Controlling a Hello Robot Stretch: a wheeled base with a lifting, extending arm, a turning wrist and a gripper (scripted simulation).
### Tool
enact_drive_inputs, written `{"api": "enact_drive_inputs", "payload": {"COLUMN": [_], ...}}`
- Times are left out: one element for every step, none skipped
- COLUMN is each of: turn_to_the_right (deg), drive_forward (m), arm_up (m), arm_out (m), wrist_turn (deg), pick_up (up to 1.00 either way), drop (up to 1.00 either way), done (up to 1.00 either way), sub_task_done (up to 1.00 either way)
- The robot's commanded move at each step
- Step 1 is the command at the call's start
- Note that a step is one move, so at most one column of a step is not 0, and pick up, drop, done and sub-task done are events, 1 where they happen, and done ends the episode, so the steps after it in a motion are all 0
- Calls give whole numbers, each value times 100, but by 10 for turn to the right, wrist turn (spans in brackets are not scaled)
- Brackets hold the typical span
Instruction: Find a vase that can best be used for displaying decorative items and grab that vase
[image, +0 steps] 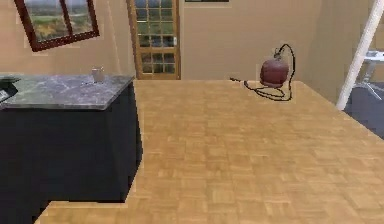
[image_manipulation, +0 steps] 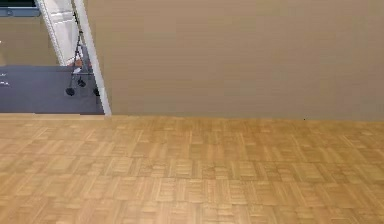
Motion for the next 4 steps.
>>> {"api": "enact_drive_inputs", "payload": {"turn_to_the_right": [0,-450,-90,0], "drive_forward": [15,0,0,35], "arm_up": [0,0,0,0], "arm_out": [0,0,0,0], "wrist_turn": [0,0,0,0], "pick_up": [0,0,0,0], "drop": [0,0,0,0], "done": [0,0,0,0], "sub_task_done": [0,0,0,0]}}
